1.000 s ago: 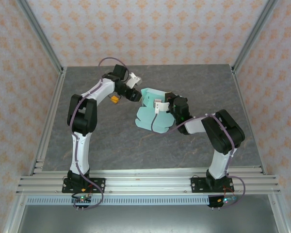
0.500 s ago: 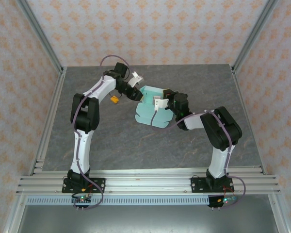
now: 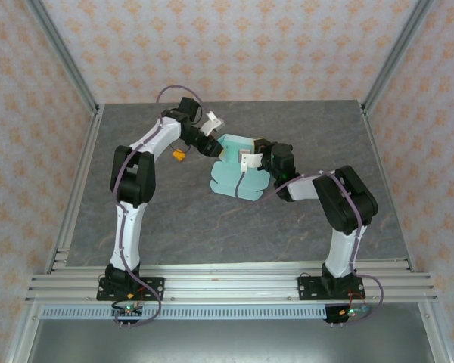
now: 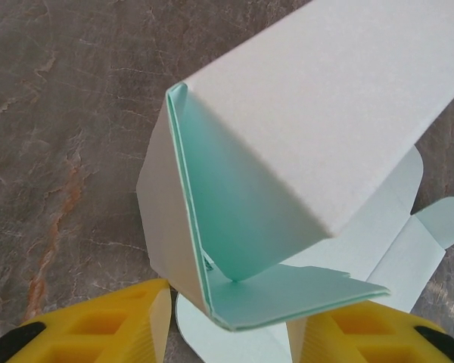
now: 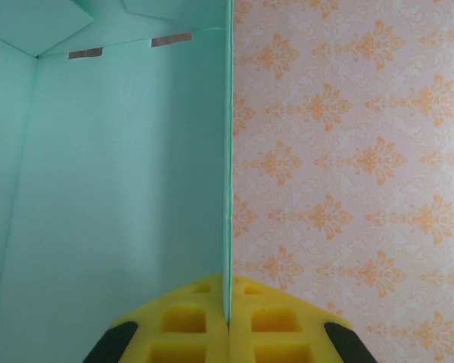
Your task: Fold the paper box
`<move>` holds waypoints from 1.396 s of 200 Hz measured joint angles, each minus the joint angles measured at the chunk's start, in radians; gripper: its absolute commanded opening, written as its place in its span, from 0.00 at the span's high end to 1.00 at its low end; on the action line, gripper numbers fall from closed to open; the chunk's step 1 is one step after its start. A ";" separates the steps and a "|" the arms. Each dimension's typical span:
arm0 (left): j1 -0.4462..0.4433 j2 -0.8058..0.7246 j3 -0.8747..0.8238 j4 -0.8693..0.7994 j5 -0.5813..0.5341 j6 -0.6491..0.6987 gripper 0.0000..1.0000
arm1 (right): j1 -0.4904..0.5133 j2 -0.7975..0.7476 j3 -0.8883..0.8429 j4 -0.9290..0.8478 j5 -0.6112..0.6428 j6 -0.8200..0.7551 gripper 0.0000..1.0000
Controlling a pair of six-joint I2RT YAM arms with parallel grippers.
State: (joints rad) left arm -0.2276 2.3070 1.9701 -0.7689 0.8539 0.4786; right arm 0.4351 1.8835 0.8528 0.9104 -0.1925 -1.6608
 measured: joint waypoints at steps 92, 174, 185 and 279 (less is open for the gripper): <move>0.000 -0.004 -0.110 0.185 0.006 -0.089 0.53 | 0.000 0.000 0.015 -0.015 -0.009 0.000 1.00; -0.002 -0.082 -0.245 0.345 0.002 -0.165 0.53 | 0.000 0.001 0.029 -0.029 -0.010 0.000 1.00; -0.002 -0.091 -0.253 0.360 0.002 -0.167 0.53 | 0.000 0.001 0.032 -0.029 -0.010 0.000 1.00; -0.002 -0.128 -0.328 0.467 0.002 -0.195 0.56 | 0.000 0.009 0.051 -0.052 -0.008 0.000 1.00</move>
State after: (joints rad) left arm -0.2295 2.1792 1.6424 -0.3016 0.8558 0.2840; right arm 0.4347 1.8923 0.9039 0.8585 -0.2008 -1.6611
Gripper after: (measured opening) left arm 0.451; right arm 0.047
